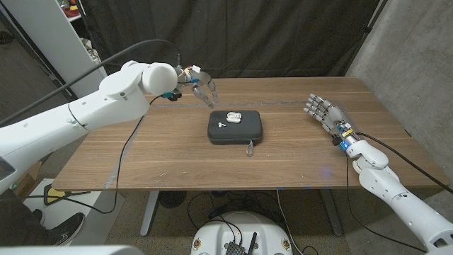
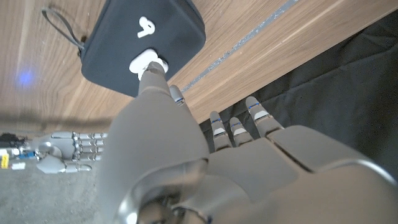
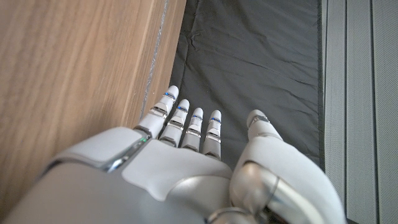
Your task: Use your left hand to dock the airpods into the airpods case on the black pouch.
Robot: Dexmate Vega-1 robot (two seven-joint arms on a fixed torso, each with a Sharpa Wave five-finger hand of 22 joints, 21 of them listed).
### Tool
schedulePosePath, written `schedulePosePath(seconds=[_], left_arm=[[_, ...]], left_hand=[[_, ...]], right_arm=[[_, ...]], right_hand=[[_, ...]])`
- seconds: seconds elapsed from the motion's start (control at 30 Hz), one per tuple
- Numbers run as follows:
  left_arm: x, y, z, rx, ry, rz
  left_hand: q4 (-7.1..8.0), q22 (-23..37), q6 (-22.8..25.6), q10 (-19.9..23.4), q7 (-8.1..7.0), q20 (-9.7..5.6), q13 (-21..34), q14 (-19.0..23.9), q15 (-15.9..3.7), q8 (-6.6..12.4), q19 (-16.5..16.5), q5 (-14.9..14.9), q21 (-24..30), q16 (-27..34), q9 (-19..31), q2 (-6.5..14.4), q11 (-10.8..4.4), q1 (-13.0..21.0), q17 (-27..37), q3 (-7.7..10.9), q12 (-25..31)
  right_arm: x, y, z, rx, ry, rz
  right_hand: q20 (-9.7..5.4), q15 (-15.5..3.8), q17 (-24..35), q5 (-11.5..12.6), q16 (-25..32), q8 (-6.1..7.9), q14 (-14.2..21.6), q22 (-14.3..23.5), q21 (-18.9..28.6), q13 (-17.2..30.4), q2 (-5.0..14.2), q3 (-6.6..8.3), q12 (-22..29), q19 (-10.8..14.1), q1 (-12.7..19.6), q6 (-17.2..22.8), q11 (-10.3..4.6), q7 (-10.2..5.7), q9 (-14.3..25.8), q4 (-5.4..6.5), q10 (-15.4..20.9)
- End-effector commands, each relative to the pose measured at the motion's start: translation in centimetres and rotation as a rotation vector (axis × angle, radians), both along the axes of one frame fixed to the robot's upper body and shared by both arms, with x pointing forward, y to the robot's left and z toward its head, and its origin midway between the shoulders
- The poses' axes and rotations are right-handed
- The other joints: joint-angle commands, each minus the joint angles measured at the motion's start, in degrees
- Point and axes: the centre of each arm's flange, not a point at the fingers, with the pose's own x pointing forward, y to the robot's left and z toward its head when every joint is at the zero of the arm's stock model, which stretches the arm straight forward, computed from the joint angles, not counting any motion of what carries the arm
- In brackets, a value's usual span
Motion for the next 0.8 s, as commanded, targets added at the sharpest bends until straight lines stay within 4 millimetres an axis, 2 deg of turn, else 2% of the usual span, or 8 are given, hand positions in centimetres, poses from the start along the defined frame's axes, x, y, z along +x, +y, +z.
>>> schedulePosePath(seconds=[0.03,0.1,0.17,0.37,0.57,0.63,0.8], left_arm=[[0.9,0.5,1.0,0.160,0.069,0.025],[0.9,0.6,0.6,0.156,0.083,0.022],[1.0,0.6,0.1,0.145,0.079,0.018],[1.3,0.8,-2.0,0.115,0.073,0.042],[1.5,1.1,-4.2,0.087,0.027,0.062],[1.8,1.1,-4.7,0.069,0.027,0.071],[2.3,0.3,-5.7,0.066,0.024,0.068]], left_hand=[[-0.20,0.21,-0.47,0.13,0.06,-0.13,0.14,-0.05,-0.33,-0.44,0.16,0.39,0.39,0.01,-0.15,-0.47,-0.24,0.61,0.11,-0.56,0.10],[-0.04,0.21,-0.58,0.05,0.19,-0.22,0.14,-0.09,-0.33,-0.57,0.03,0.42,0.32,0.00,-0.25,-0.75,-0.04,0.25,0.12,-0.95,0.07],[0.38,0.23,-1.61,-0.22,1.59,-0.30,0.19,-0.21,-0.38,-1.03,0.05,0.56,0.30,-0.03,-0.24,-1.15,0.60,-0.53,0.15,-1.77,-0.02],[0.96,0.25,-2.70,-0.04,3.22,-0.27,0.34,0.02,-0.38,-1.25,0.03,0.78,0.26,0.08,0.09,-0.85,0.66,-1.27,0.16,-2.41,0.13],[1.22,0.28,-5.78,-0.46,3.89,-0.28,0.53,0.34,-0.32,-2.10,0.18,0.94,0.30,0.20,0.39,-1.02,0.60,-1.64,0.21,-3.17,0.07],[1.33,0.29,-5.99,-0.48,3.91,-0.24,0.57,0.61,-0.42,-2.07,0.26,0.98,0.33,0.30,0.48,-0.90,0.52,-1.76,0.23,-3.29,0.08],[1.48,0.32,-4.95,-0.08,4.07,-0.14,0.66,0.90,-0.35,-1.43,0.41,1.04,0.38,0.36,0.66,-0.63,0.57,-1.83,0.25,-3.48,0.30]], right_arm=[[0.1,0.8,0.6,-0.037,0.044,0.016],[-0.1,0.7,0.3,-0.027,0.050,0.012],[-0.1,0.7,0.0,-0.020,0.051,0.010],[-0.1,0.7,-0.3,-0.015,0.054,0.017],[-0.1,0.3,-0.3,-0.028,0.049,0.012],[-0.1,0.2,-0.3,-0.022,0.048,0.012],[-0.3,-0.2,-0.5,-0.021,0.044,0.013]], right_hand=[[0.42,-4.54,0.28,0.23,0.27,-0.13,-0.12,0.12,0.05,0.32,-0.08,0.05,0.13,0.26,-0.62,0.04,0.49,-0.11,0.20,-0.05,0.15],[0.49,-4.56,0.30,0.23,0.29,-0.13,-0.12,0.12,0.04,0.33,-0.08,0.04,0.13,0.20,-0.66,0.04,0.46,-0.03,0.20,-0.04,0.17],[0.51,-4.52,0.31,0.23,0.30,-0.14,-0.11,0.12,0.04,0.33,-0.09,0.05,0.13,0.17,-0.67,0.01,0.39,-0.03,0.20,-0.05,0.16],[0.61,-4.51,0.35,0.23,0.34,-0.15,-0.13,0.13,0.06,0.33,-0.09,0.05,0.13,0.15,-0.76,-0.02,0.41,-0.03,0.19,-0.05,0.17],[0.41,-4.61,0.30,0.32,0.31,-0.14,-0.20,0.14,0.07,0.35,0.07,0.35,0.13,0.03,-0.38,0.02,-0.02,-0.12,0.18,-0.36,0.19],[0.44,-4.57,0.29,0.33,0.31,-0.14,-0.22,0.14,0.09,0.35,0.11,0.41,0.14,0.04,-0.30,0.02,0.37,-0.04,0.18,-0.43,0.22],[0.44,-4.65,0.30,0.34,0.33,-0.08,-0.23,0.14,0.10,0.35,0.10,0.46,0.12,0.03,-0.22,0.16,0.19,-0.07,0.18,-0.52,0.16]])
